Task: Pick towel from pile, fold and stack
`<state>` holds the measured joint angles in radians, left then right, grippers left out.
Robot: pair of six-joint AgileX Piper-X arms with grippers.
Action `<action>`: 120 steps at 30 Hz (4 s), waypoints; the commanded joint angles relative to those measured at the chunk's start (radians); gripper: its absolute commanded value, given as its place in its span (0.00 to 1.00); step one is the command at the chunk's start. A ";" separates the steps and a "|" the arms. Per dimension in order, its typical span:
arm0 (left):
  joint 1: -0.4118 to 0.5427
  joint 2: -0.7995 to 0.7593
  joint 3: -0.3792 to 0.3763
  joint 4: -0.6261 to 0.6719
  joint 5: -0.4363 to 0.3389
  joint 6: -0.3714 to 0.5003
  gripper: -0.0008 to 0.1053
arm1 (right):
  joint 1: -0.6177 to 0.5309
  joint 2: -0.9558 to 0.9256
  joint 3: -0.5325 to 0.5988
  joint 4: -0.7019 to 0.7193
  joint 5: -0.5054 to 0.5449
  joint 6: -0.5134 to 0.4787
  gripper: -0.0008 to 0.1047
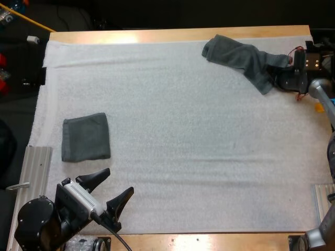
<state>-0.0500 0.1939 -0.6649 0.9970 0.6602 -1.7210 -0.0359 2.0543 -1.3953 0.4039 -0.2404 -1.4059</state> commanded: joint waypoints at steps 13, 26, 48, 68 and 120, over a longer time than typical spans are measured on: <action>-0.005 0.000 -0.008 0.038 0.008 -0.010 0.66 | 0.042 -0.188 -0.010 0.154 -0.049 -0.135 0.01; -0.005 0.000 -0.008 0.038 0.008 -0.002 0.66 | 0.187 -0.600 -0.010 0.382 -0.049 -0.224 0.01; -0.005 0.000 -0.008 0.038 0.008 -0.002 0.66 | 0.690 -0.902 -0.010 0.479 -0.078 -0.021 0.01; -0.005 0.000 -0.008 0.038 0.008 -0.002 0.66 | 0.462 -0.482 -0.010 0.324 -0.010 0.068 0.66; -0.005 0.000 0.022 0.100 0.078 -0.004 0.66 | 0.268 -0.497 0.095 0.621 0.216 -0.268 0.65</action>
<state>-0.0500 0.1939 -0.6439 1.0969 0.7280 -1.7229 0.2370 1.5590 -1.2972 1.0295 -0.0117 -1.6617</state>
